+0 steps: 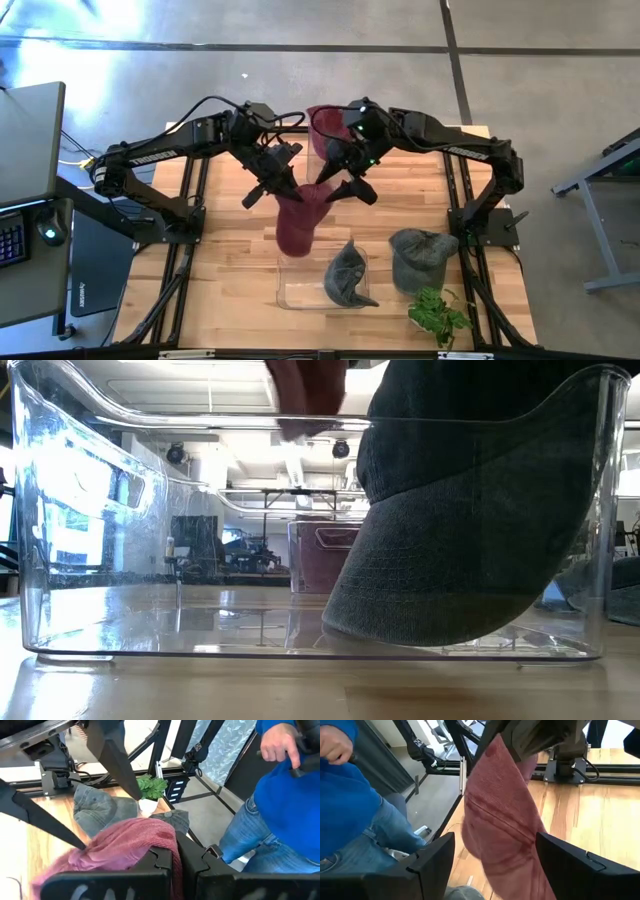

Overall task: Pick & Place hat
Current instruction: Put the red cap into the top transparent bin

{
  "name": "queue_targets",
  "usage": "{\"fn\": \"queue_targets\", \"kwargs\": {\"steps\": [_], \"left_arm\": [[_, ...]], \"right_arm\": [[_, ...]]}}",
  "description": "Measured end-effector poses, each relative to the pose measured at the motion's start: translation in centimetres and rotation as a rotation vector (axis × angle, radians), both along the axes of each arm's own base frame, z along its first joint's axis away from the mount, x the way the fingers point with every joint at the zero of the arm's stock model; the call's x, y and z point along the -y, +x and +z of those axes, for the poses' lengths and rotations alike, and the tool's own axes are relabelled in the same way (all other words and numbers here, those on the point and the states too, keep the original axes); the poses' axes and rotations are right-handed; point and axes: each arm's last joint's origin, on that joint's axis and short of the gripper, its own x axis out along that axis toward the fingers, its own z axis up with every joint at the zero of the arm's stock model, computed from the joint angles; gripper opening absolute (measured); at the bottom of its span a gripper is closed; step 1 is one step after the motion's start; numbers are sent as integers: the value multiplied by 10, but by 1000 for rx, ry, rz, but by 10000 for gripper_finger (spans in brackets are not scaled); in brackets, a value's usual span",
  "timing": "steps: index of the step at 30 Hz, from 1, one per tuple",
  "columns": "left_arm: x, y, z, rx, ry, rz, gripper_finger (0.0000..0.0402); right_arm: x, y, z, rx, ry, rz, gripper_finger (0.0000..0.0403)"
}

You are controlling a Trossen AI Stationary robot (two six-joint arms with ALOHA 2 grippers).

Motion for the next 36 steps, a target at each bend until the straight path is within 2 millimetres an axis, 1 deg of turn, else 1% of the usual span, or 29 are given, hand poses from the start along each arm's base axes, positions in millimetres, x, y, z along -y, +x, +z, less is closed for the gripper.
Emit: {"fn": "queue_targets", "kwargs": {"steps": [4,10,12,15,21,24,27,29,31,36], "left_arm": [[0,0,0,-1,0,1,1],[0,0,0,-2,-3,-1,1],[0,0,0,-2,-4,-3,1],[0,0,0,-1,-4,-6,1],[0,0,0,-1,-5,-10,1],[0,0,-1,-8,-6,-10,0],[0,-1,-1,-16,-7,-10,1],[0,-1,-2,-25,-1,1,1],[0,-2,-4,-46,5,18,1],[0,-3,-6,-75,13,40,1]], "right_arm": [[4,5,-5,-18,-68,-82,272],[19,3,-3,3,0,-75,277],[23,3,-2,23,22,-50,278],[27,9,-5,59,64,17,278],[30,33,-34,-6,245,184,278],[30,36,-40,-18,298,244,278],[28,37,-41,-1,319,303,274],[28,36,-41,6,337,335,262],[27,35,-40,2,377,372,240],[25,33,-40,-15,432,423,158]]}}
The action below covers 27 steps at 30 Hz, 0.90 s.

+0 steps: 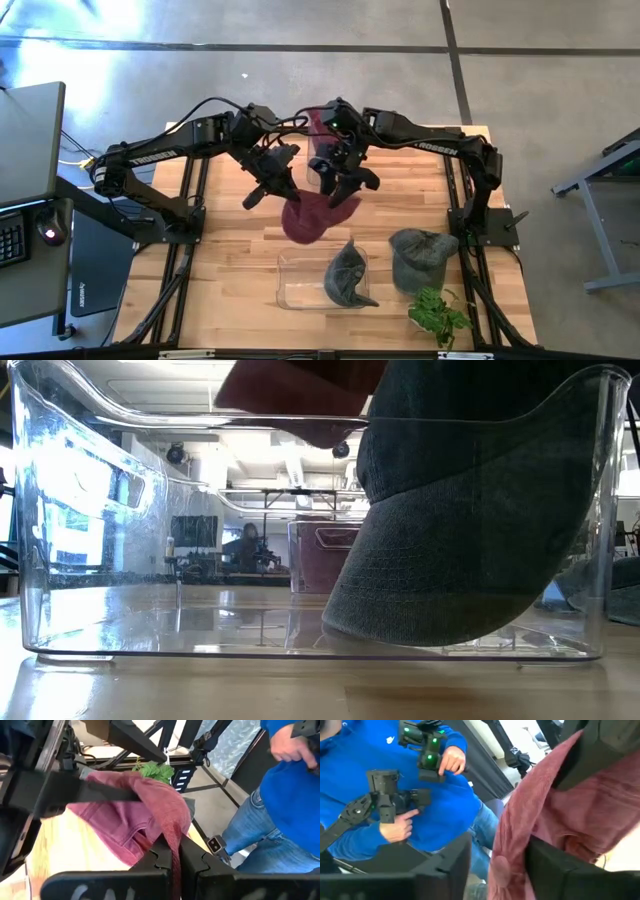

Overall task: Pick & Place hat
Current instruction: Put the red cap into the top transparent bin

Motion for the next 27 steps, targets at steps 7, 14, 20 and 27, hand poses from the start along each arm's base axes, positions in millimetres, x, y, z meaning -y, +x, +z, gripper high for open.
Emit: {"fn": "queue_targets", "kwargs": {"steps": [7,14,20,27], "left_arm": [[-1,0,-1,-16,11,22,0],[-3,-3,-8,-111,33,119,10],[-17,-19,-24,-350,131,301,82],[-25,-30,-33,-540,186,565,120]], "right_arm": [[-14,1,1,-1,-41,-4,30],[-19,-20,21,-20,-244,-211,33],[0,-42,36,-17,-514,-485,21],[32,-54,39,9,-887,-711,35]]}}
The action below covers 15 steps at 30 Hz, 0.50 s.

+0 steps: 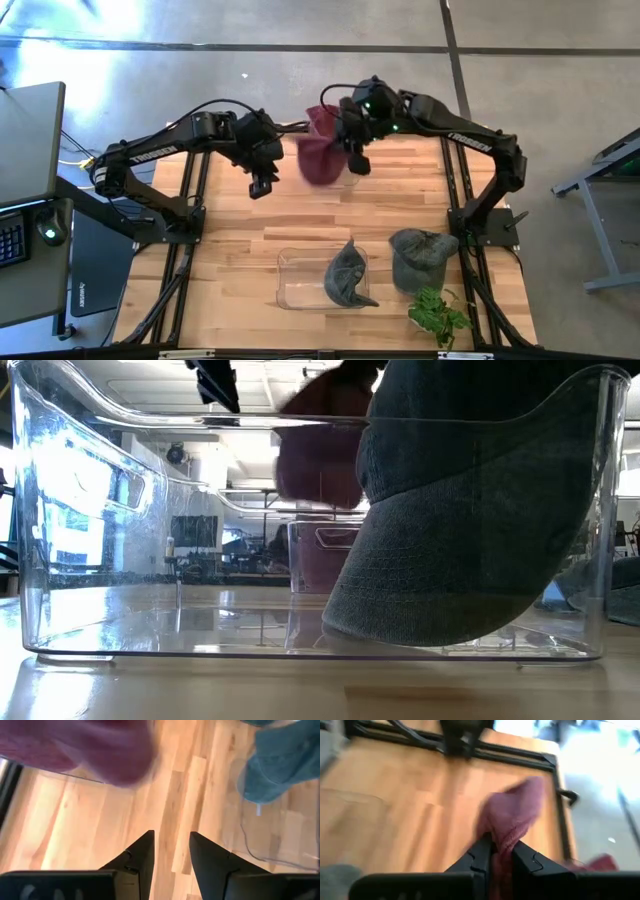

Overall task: Pick & Place hat
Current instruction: Put the red cap into the top transparent bin

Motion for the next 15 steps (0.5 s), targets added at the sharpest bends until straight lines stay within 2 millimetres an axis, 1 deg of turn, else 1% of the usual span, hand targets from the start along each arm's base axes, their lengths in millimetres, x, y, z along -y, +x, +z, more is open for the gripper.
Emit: {"fn": "queue_targets", "kwargs": {"steps": [5,7,11,13,15], "left_arm": [[5,1,0,-8,2,-10,121],[5,1,0,-6,-3,-11,121],[5,1,0,0,-6,-12,121],[5,1,0,4,-5,-13,121],[5,2,0,6,-4,-13,121]], "right_arm": [[23,-4,-6,-50,-121,-88,21],[31,-2,-13,-86,-173,-77,21],[47,9,-37,-164,-147,-58,32],[51,14,-48,-200,-116,-43,37],[54,21,-59,-224,-101,-38,33]]}}
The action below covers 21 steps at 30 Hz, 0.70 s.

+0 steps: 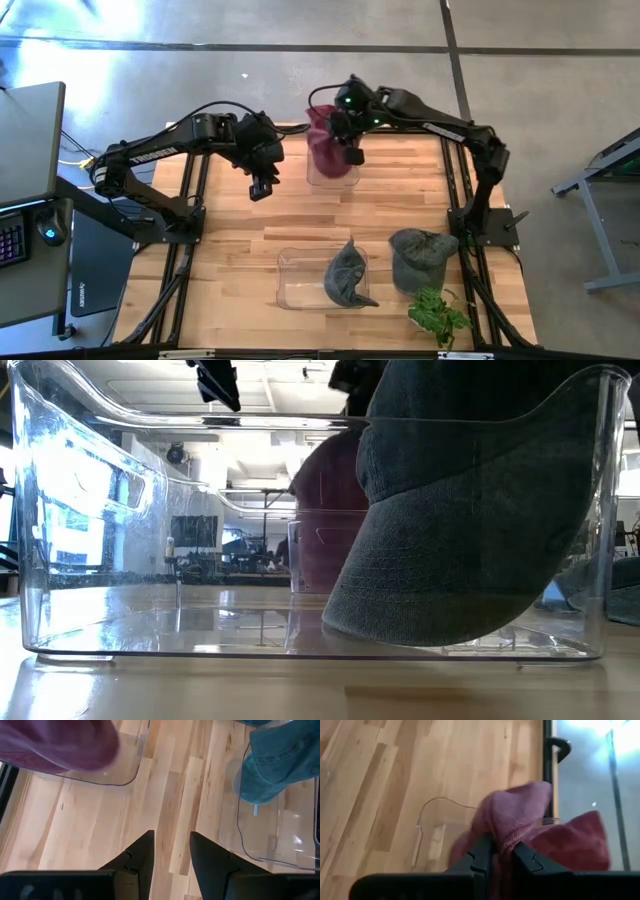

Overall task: Pick & Place hat
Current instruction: Put the red cap into the top transparent bin

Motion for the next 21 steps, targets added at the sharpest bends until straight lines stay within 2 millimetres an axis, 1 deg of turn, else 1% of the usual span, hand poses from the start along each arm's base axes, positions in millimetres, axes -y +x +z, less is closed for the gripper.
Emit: {"fn": "queue_targets", "kwargs": {"steps": [3,5,7,11,15,19,21], "left_arm": [[0,0,0,0,0,1,121],[0,0,0,0,0,1,121],[0,0,0,0,0,1,121],[0,0,0,0,0,2,121],[0,0,0,2,2,0,121],[-1,2,1,27,9,-1,121],[-1,4,2,44,13,-1,121]], "right_arm": [[3,8,-13,-34,-3,-11,21],[6,11,-18,-56,-32,-36,21],[9,13,-19,-62,-77,-71,23],[20,13,-20,-63,-137,-142,42],[28,9,-24,-71,-101,-155,41],[39,11,-38,-103,-48,-201,39],[44,13,-43,-101,-42,-218,47]]}}
